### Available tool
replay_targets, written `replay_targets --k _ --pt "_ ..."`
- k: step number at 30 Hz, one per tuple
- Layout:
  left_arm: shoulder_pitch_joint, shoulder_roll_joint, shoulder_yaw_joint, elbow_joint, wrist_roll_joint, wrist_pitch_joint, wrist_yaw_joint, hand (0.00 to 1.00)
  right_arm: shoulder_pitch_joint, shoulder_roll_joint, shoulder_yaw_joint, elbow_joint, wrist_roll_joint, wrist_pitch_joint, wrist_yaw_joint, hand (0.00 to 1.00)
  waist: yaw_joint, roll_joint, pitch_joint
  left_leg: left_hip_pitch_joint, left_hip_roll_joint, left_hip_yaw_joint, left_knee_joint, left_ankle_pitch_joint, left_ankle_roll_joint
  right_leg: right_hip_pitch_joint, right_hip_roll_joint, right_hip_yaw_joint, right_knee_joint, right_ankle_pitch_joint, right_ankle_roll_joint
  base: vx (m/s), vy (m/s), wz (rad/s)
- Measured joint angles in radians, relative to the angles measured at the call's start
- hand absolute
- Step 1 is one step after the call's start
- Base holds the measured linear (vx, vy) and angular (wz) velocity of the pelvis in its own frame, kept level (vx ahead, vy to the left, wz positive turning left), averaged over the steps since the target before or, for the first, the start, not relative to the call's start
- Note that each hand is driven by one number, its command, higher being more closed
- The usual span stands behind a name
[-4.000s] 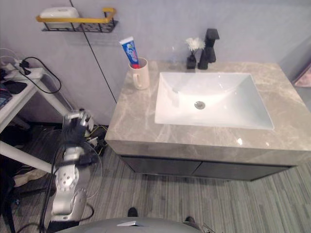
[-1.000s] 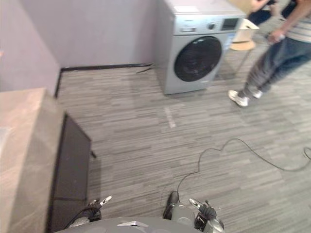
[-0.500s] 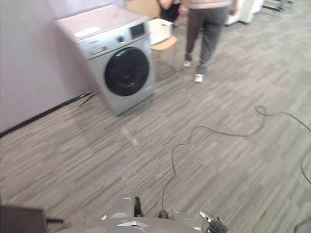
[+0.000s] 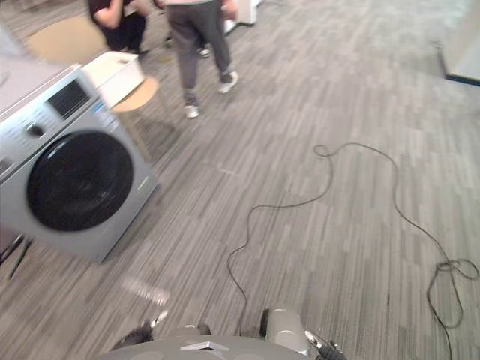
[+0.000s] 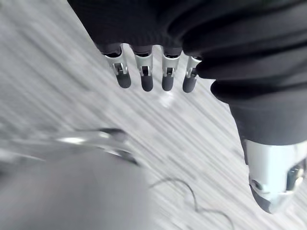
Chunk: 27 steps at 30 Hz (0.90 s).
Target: Organize washtable
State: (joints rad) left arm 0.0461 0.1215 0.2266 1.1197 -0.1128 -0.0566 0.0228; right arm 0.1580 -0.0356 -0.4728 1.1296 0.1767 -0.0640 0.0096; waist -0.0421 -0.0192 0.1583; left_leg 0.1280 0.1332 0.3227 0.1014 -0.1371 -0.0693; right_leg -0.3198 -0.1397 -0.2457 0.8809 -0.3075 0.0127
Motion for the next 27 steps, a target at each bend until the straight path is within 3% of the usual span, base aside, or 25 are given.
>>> replay_targets --k 1,2,3,4,5,7,8,10,11,12,14,16,18,19,20,21,22,23,24,25,26,27 --pt "-0.038 -0.005 -0.012 -0.015 -0.005 -0.011 0.000 0.00 0.004 0.002 0.000 -0.004 0.000 0.001 0.000 0.00 -0.025 0.001 0.001 0.044 0.005 0.021 -0.036 -0.025 -0.005 -0.038 -0.014 -0.041 -0.128 0.013 0.010 -0.26 -0.047 -0.54" --pt "-0.053 -0.008 -0.023 -0.021 -0.014 -0.017 -0.001 0.00 0.007 0.005 0.000 -0.004 0.000 0.002 -0.001 0.00 -0.031 0.001 0.001 0.058 0.007 0.028 -0.050 -0.038 -0.024 -0.060 -0.020 -0.051 -0.197 0.028 0.021 -0.23 -0.032 -0.36" --pt "-0.079 -0.016 -0.034 -0.021 -0.020 -0.022 -0.004 0.00 0.014 0.006 -0.002 -0.007 0.000 0.002 -0.002 0.00 -0.034 0.002 0.000 0.070 0.009 0.044 -0.052 -0.066 -0.055 -0.079 -0.030 -0.064 -0.310 0.074 0.020 -0.10 -0.034 -0.33" --pt "-0.101 -0.033 -0.033 -0.020 -0.019 -0.025 -0.005 0.00 0.026 0.006 -0.007 -0.005 -0.001 0.006 -0.002 0.00 -0.033 0.005 0.001 0.088 0.009 0.056 -0.050 -0.089 -0.077 -0.093 -0.043 -0.074 -0.385 0.169 -0.001 0.23 -0.197 -0.42" --pt "-0.106 -0.061 -0.028 -0.014 -0.018 -0.027 -0.010 0.00 0.050 0.005 -0.033 0.005 0.000 0.012 -0.002 0.00 -0.042 0.023 -0.009 0.119 0.025 0.071 -0.040 -0.138 -0.022 -0.112 -0.032 -0.076 -0.305 0.156 -0.047 0.52 -0.268 -0.29" --pt "-0.092 -0.109 -0.003 -0.014 -0.008 -0.020 -0.013 0.00 0.060 0.002 -0.048 -0.003 0.000 0.012 -0.006 0.00 -0.062 0.048 0.001 0.116 0.068 0.102 0.100 -0.140 -0.037 -0.094 -0.017 -0.077 -0.248 0.069 -0.059 0.63 -0.334 -0.21" --pt "-0.066 -0.150 0.026 -0.011 0.015 -0.012 -0.016 0.00 0.076 0.008 -0.073 -0.032 0.000 0.015 -0.008 0.00 -0.064 0.061 0.010 0.032 0.153 0.076 0.409 -0.107 -0.052 -0.025 0.009 -0.082 -0.240 0.023 -0.094 0.59 -0.382 -0.22" --pt "-0.048 -0.167 0.054 -0.034 0.013 -0.009 -0.020 0.00 0.080 0.010 -0.084 -0.057 0.000 0.015 -0.010 0.00 -0.059 0.070 0.020 -0.072 0.226 -0.001 0.755 -0.043 -0.046 0.058 0.054 -0.084 -0.254 -0.024 -0.115 0.55 -0.335 -0.38" --pt "-0.039 -0.164 0.074 -0.044 0.013 -0.009 -0.024 0.00 0.061 0.004 -0.073 -0.071 0.000 0.015 -0.010 0.00 -0.050 0.088 0.023 -0.144 0.236 -0.056 0.948 -0.039 -0.041 0.130 0.098 -0.067 -0.290 -0.046 -0.128 0.56 -0.261 -0.56" --pt "-0.035 -0.157 0.098 -0.050 0.011 -0.010 -0.025 0.00 0.044 -0.005 -0.070 -0.079 -0.001 0.009 -0.009 0.00 -0.049 0.088 0.026 -0.226 0.204 -0.103 1.058 -0.046 -0.043 0.205 0.123 -0.052 -0.337 -0.063 -0.130 0.55 -0.231 -0.50" --pt "-0.029 -0.131 0.098 -0.069 0.011 -0.018 -0.025 0.00 0.014 -0.009 -0.049 -0.077 -0.001 0.009 -0.010 0.00 -0.022 0.070 0.027 -0.353 0.139 -0.113 1.051 -0.066 -0.044 0.298 0.140 -0.026 -0.429 -0.067 -0.124 0.48 -0.184 -0.43" --pt "-0.014 -0.102 0.102 -0.066 0.001 -0.018 -0.025 0.00 -0.028 -0.004 -0.025 -0.068 -0.001 0.010 -0.009 0.00 0.001 0.041 0.036 -0.441 0.112 -0.050 0.889 -0.100 -0.010 0.401 0.145 0.014 -0.528 -0.053 -0.102 0.24 -0.131 -0.57" --pt "-0.001 -0.093 0.130 -0.080 -0.020 -0.023 -0.021 0.00 -0.058 -0.006 0.009 -0.077 -0.001 0.005 -0.009 0.00 0.024 0.035 0.036 -0.498 0.100 -0.006 0.618 -0.096 0.006 0.507 0.145 0.043 -0.629 -0.043 -0.073 -0.16 -0.047 -0.56" --pt "0.009 -0.088 0.130 -0.080 -0.019 -0.026 -0.018 0.00 -0.071 -0.008 0.010 -0.075 -0.001 0.003 -0.009 0.00 0.040 0.037 0.033 -0.505 0.064 -0.037 0.348 -0.033 -0.020 0.560 0.141 0.072 -0.682 -0.048 -0.052 -0.14 -0.009 -0.87" --pt "0.035 -0.087 0.132 -0.077 -0.020 -0.025 -0.013 0.00 -0.090 -0.023 0.018 -0.070 -0.001 -0.002 -0.009 0.00 0.060 0.042 0.025 -0.518 0.043 -0.119 0.188 0.052 -0.068 0.600 0.140 0.121 -0.722 -0.064 -0.025 0.07 0.026 -1.18" --pt "0.049 -0.081 0.137 -0.059 -0.018 -0.025 -0.010 0.00 -0.093 -0.026 0.044 -0.062 -0.002 -0.001 -0.007 0.00 0.076 0.028 0.016 -0.529 0.019 -0.160 0.214 0.107 -0.065 0.615 0.120 0.158 -0.712 -0.082 0.004 0.38 0.097 -1.22" --pt "0.065 -0.079 0.149 -0.027 -0.019 -0.016 -0.009 0.00 -0.085 -0.027 0.048 -0.061 -0.002 -0.003 -0.006 0.00 0.080 0.020 0.003 -0.522 -0.023 -0.211 0.244 0.152 -0.012 0.589 0.090 0.183 -0.613 -0.098 0.032 0.67 0.180 -0.94" --pt "0.078 -0.064 0.162 0.016 -0.025 -0.011 -0.010 0.00 -0.074 -0.019 0.031 -0.052 -0.004 -0.002 -0.004 0.00 0.078 -0.009 -0.013 -0.509 -0.078 -0.244 0.289 0.141 0.036 0.489 0.039 0.198 -0.356 -0.094 0.052 0.62 0.168 -0.49" --pt "0.082 -0.044 0.160 0.027 -0.026 -0.006 -0.010 0.00 -0.066 -0.012 0.027 -0.038 -0.005 -0.001 -0.001 0.00 0.071 -0.032 -0.015 -0.483 -0.107 -0.228 0.301 0.108 0.056 0.434 0.004 0.208 -0.209 -0.050 0.059 0.59 0.146 0.12" --pt "0.082 -0.014 0.153 0.044 -0.026 0.003 -0.012 0.00 -0.047 0.001 0.000 -0.010 -0.009 0.005 0.004 0.00 0.048 -0.079 -0.014 -0.422 -0.156 -0.228 0.305 0.065 0.054 0.361 -0.049 0.213 0.025 0.145 0.060 0.32 0.087 0.56" --pt "0.075 0.007 0.125 0.049 -0.026 0.009 -0.013 0.00 -0.020 0.008 -0.022 0.011 -0.010 0.009 0.008 0.00 0.031 -0.103 -0.013 -0.348 -0.187 -0.239 0.284 0.034 0.064 0.326 -0.082 0.202 0.128 0.317 0.062 0.22 0.072 0.55" --pt "0.075 0.012 0.103 0.049 -0.023 0.014 -0.013 0.00 -0.010 0.013 -0.038 0.018 -0.010 0.010 0.014 0.00 0.025 -0.092 -0.004 -0.255 -0.190 -0.252 0.245 0.001 0.083 0.264 -0.084 0.191 0.237 0.260 0.000 0.01 0.035 0.17"
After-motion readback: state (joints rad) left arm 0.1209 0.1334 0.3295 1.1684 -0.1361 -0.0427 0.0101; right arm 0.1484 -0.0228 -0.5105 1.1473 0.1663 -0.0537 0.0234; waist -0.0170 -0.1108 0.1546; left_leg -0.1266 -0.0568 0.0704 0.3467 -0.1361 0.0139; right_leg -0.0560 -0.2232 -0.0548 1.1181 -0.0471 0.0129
